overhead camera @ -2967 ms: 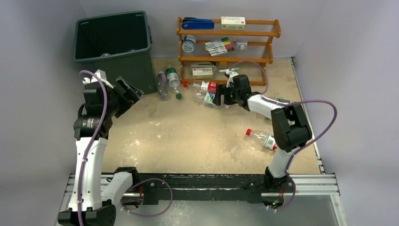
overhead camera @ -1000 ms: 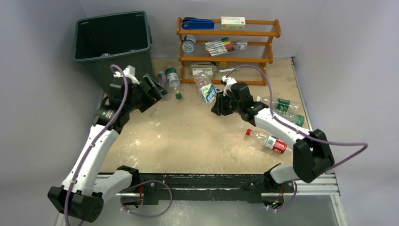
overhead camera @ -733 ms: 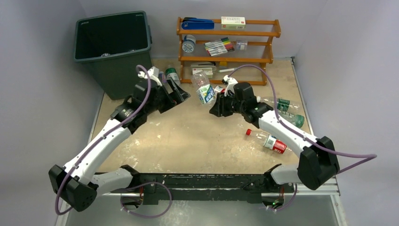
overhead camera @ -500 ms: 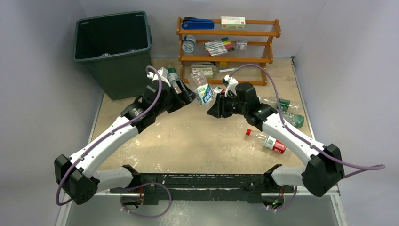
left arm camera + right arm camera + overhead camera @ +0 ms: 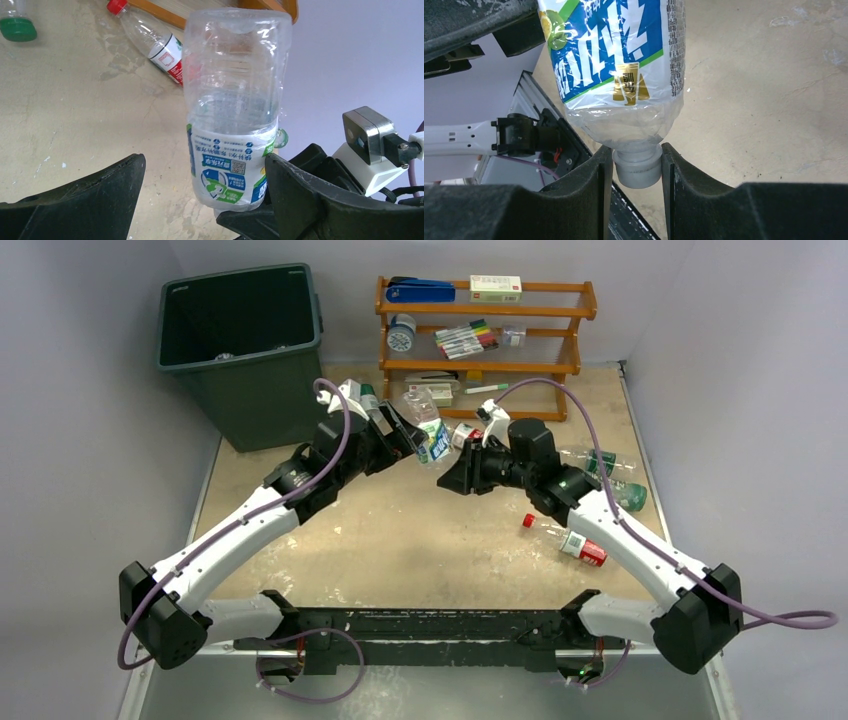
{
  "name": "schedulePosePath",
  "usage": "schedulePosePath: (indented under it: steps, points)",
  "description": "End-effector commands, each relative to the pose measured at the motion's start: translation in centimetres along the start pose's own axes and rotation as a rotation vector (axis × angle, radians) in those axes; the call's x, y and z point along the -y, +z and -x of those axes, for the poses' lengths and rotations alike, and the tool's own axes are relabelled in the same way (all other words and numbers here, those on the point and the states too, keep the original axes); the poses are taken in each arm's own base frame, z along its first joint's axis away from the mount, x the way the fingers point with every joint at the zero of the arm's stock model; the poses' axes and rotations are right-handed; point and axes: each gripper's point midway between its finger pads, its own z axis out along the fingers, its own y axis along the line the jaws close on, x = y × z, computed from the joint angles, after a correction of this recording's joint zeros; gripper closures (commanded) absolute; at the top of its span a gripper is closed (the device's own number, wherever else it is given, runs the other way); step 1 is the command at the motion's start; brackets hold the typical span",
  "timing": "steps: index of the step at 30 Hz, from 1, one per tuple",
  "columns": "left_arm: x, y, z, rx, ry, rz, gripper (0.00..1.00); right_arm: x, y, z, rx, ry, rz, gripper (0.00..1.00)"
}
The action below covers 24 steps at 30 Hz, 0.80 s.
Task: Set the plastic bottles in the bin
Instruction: Pick up the plastic bottle at the center of the board.
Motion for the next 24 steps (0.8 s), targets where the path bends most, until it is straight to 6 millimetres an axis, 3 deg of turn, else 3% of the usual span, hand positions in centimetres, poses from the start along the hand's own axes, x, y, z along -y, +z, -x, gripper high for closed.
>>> schedulePosePath:
  steps: [1,5,17,24]
  points:
    - [2.8,-0.3,2.2,0.082,-0.031,-0.07,0.11,-3.8,-1.5,0.7,0.026,-0.036,0.135,0.7]
    - [3.4,-0.5,2.1,0.091,-0.031,-0.085,0.11,-3.5,-1.6,-0.2,0.013,-0.026,0.14,0.7]
    - [3.3,0.0,1.5,0.089,-0.025,-0.067,0.11,-6.2,-3.1,-0.2,0.01,-0.028,0.255,0.69]
    - [3.0,0.0,1.5,0.091,-0.016,-0.044,0.11,-6.0,-3.5,-1.3,-0.009,-0.019,0.25,0.66]
